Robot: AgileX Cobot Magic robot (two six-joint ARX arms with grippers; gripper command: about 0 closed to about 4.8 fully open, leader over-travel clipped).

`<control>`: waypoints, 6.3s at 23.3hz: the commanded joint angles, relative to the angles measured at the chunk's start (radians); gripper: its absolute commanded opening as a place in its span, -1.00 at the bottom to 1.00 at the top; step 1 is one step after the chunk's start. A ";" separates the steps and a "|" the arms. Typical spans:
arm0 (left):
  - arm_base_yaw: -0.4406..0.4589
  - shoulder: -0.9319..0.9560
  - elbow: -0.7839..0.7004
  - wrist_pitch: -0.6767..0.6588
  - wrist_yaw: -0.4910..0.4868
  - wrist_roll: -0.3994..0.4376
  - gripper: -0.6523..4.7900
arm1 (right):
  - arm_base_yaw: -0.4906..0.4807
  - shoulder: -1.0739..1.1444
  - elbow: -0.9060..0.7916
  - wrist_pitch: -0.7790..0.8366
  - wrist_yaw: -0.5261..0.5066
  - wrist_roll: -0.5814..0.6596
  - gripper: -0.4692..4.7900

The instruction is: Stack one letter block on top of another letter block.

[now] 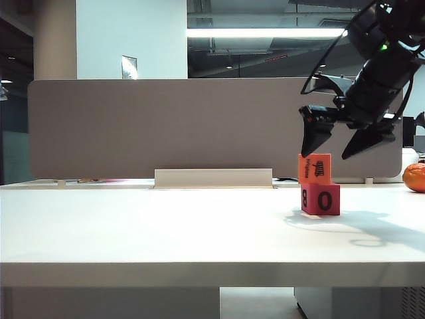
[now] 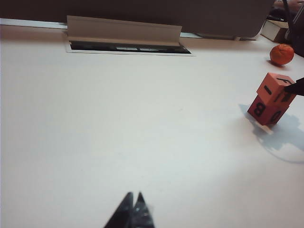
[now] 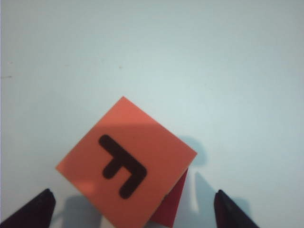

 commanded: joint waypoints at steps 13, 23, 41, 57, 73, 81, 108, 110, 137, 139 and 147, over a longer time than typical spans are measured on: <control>0.000 0.000 0.005 -0.019 -0.003 0.005 -0.78 | -0.026 -0.081 0.076 -0.150 -0.019 -0.011 -0.83; 0.000 0.000 0.004 -0.049 -0.002 0.091 -0.78 | -0.034 -0.318 -0.045 -0.082 -0.016 0.005 -0.83; 0.000 -0.001 0.004 -0.060 -0.002 0.090 -0.78 | -0.143 -0.856 -0.596 0.133 -0.011 0.145 -0.83; 0.000 -0.001 0.004 -0.060 -0.002 0.090 -0.78 | -0.142 -1.061 -0.749 0.039 -0.012 0.263 -0.82; 0.000 -0.001 0.004 -0.060 0.000 0.090 -0.78 | -0.143 -1.102 -0.912 0.297 -0.014 0.176 -0.82; 0.000 -0.003 0.004 -0.060 0.000 0.090 -0.78 | -0.142 -1.400 -1.114 0.389 -0.008 0.183 -0.82; 0.000 -0.002 0.004 -0.060 0.000 0.090 -0.78 | -0.169 -1.714 -1.180 0.135 0.118 0.164 -0.82; 0.000 -0.002 0.004 -0.060 0.001 0.090 -0.78 | -0.169 -1.725 -1.180 0.110 0.127 0.156 -0.82; 0.000 -0.002 0.004 -0.060 0.000 0.090 -0.78 | -0.167 -1.725 -1.180 0.066 0.123 0.101 -0.82; 0.000 -0.002 0.004 -0.060 0.000 0.090 -0.78 | -0.167 -1.725 -1.180 0.066 0.123 0.101 -0.82; -0.001 -0.138 -0.009 -0.109 -0.126 0.127 -0.78 | -0.167 -1.725 -1.180 0.065 0.123 0.101 -0.82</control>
